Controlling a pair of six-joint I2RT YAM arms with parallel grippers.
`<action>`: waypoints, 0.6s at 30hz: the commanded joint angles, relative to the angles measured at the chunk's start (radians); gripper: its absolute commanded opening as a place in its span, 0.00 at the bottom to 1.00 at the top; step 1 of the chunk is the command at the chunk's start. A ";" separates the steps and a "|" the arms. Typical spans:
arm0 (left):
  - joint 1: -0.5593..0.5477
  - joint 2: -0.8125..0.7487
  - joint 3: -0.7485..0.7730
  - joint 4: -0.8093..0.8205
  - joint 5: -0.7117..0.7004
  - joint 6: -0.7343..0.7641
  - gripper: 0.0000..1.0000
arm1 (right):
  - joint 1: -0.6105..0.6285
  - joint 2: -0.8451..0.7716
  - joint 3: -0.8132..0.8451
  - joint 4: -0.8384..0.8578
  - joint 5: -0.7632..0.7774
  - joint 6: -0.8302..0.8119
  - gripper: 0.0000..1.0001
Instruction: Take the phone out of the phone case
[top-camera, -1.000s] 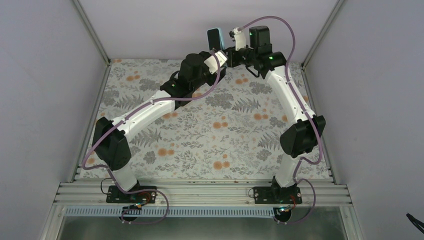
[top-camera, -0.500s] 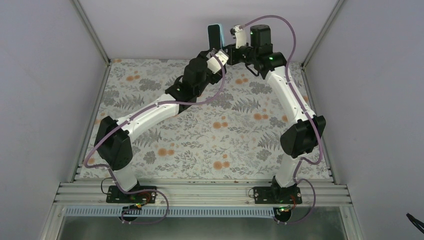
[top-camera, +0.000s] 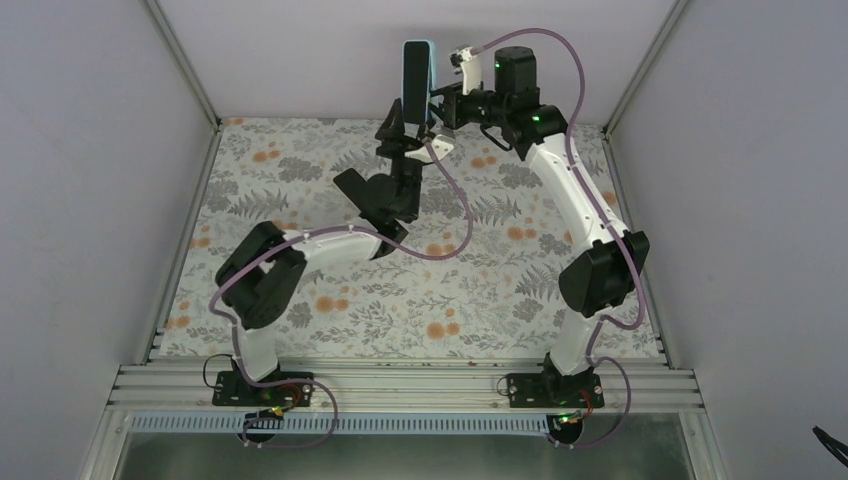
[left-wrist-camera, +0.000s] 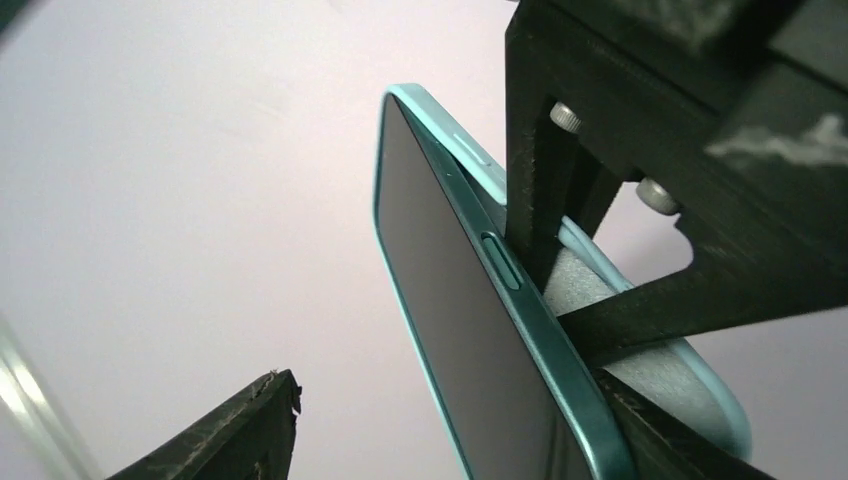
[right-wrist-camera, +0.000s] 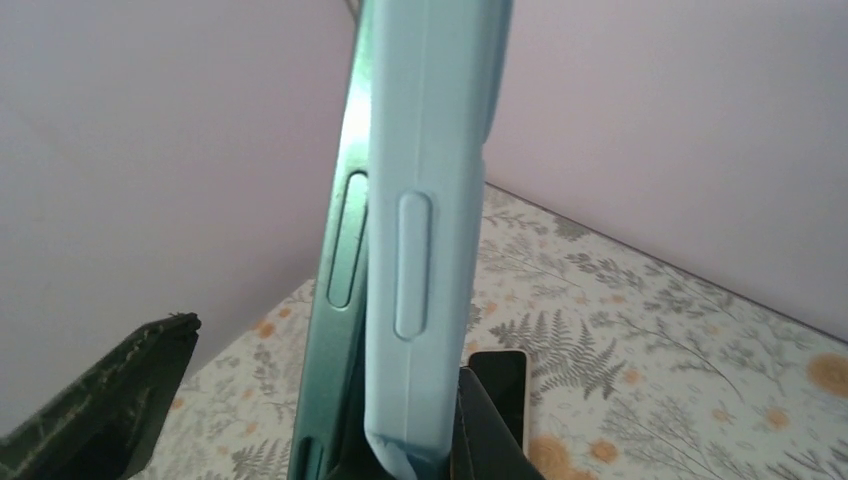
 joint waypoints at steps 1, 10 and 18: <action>0.069 0.088 0.068 0.625 -0.176 0.398 0.65 | -0.005 -0.066 -0.014 -0.096 -0.287 -0.013 0.03; 0.122 0.094 0.095 0.597 -0.152 0.358 0.25 | -0.006 -0.075 -0.050 -0.137 -0.423 -0.069 0.03; 0.128 0.144 0.166 0.666 -0.112 0.444 0.18 | -0.006 -0.059 -0.069 -0.147 -0.489 -0.092 0.02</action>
